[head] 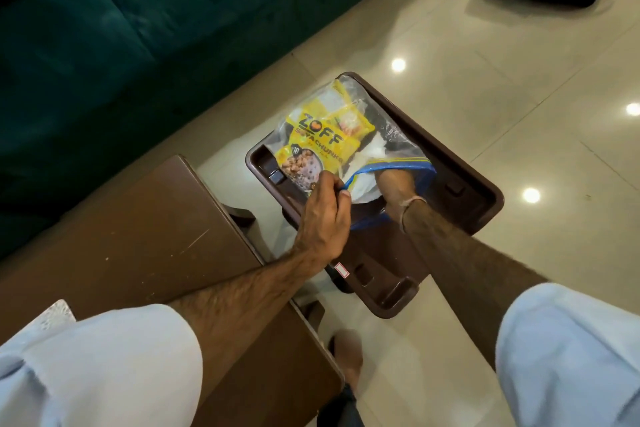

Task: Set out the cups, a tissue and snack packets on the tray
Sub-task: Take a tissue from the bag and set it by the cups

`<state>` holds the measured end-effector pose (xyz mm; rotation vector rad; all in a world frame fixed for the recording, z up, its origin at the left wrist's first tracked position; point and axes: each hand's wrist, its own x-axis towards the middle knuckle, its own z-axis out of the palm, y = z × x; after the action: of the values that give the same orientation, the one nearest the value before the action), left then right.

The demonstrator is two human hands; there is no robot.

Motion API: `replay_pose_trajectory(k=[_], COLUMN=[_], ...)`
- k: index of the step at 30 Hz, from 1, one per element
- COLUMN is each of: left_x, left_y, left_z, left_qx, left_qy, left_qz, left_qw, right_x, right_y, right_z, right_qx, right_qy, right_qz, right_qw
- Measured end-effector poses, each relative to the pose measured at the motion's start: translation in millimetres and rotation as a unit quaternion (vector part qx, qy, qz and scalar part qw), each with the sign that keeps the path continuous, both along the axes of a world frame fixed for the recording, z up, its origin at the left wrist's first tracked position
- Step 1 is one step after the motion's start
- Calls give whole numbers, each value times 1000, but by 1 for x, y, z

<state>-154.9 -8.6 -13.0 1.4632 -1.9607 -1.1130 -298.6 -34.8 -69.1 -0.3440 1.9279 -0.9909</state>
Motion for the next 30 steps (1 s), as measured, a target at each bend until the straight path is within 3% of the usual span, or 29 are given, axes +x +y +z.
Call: replay_pose_trajectory(k=[5,9,13,17,23,30], left_x=[-5,-7,-3,14,67,171], left_y=[0,4,18,33,39,44], left_z=[1,-1,7,21,32,57], left_qx=[40,112,163,296,279,287], left_qy=[-5,-1,71,168,156,208], left_qz=[71,91,98,55,114,172], left_qw=[997,990,979,939,941,919], right_x=[-13,-19,-11,16,70,152], right_y=[46,93,120,126,112,79], right_z=[20,42,66,88,106,120], right_qx=[-35,-61,-111,-137,-136,-122], right_qy=[-114,-211,-268,-288,-360,-349], right_qz=[-126,-149,-110,-81,-39,129], right_qw=[985,964,951,944,922,920])
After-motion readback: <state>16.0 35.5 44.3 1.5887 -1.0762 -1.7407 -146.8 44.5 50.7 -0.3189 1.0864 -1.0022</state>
